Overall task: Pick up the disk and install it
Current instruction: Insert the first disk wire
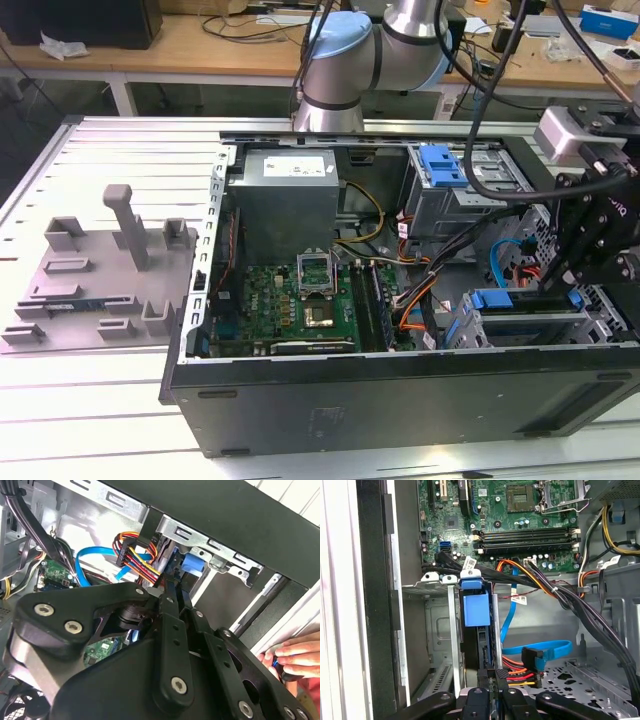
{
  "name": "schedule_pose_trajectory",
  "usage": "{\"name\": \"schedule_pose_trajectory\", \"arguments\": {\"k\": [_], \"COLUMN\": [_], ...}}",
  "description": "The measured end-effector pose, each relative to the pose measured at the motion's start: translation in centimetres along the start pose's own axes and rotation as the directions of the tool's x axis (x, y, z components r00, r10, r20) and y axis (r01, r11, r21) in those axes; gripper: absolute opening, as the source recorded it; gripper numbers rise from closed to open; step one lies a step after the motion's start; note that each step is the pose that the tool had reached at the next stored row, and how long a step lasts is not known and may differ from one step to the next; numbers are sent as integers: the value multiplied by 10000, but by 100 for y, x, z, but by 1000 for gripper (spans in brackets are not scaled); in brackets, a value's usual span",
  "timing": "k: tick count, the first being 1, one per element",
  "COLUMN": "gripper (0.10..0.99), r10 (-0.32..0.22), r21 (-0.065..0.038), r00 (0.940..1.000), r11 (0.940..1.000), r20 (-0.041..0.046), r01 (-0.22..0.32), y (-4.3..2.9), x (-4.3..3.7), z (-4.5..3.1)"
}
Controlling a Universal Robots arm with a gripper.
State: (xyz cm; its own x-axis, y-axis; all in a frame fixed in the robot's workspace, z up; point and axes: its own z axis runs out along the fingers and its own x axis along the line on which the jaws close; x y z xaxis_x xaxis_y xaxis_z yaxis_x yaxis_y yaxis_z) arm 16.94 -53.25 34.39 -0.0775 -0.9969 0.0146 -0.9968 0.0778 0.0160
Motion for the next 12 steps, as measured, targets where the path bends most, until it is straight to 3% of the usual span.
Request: {"name": "schedule_pose_trajectory", "arguments": {"k": [11, 12], "gripper": [165, 235], "r10": [-11, -9], "r21": [0, -1], "r00": [10000, 10000], "r11": [10000, 10000], "r20": [-1, 9], "r01": [11, 9], "y": [-2, 0], "x": [0, 1], "z": [80, 46]}}
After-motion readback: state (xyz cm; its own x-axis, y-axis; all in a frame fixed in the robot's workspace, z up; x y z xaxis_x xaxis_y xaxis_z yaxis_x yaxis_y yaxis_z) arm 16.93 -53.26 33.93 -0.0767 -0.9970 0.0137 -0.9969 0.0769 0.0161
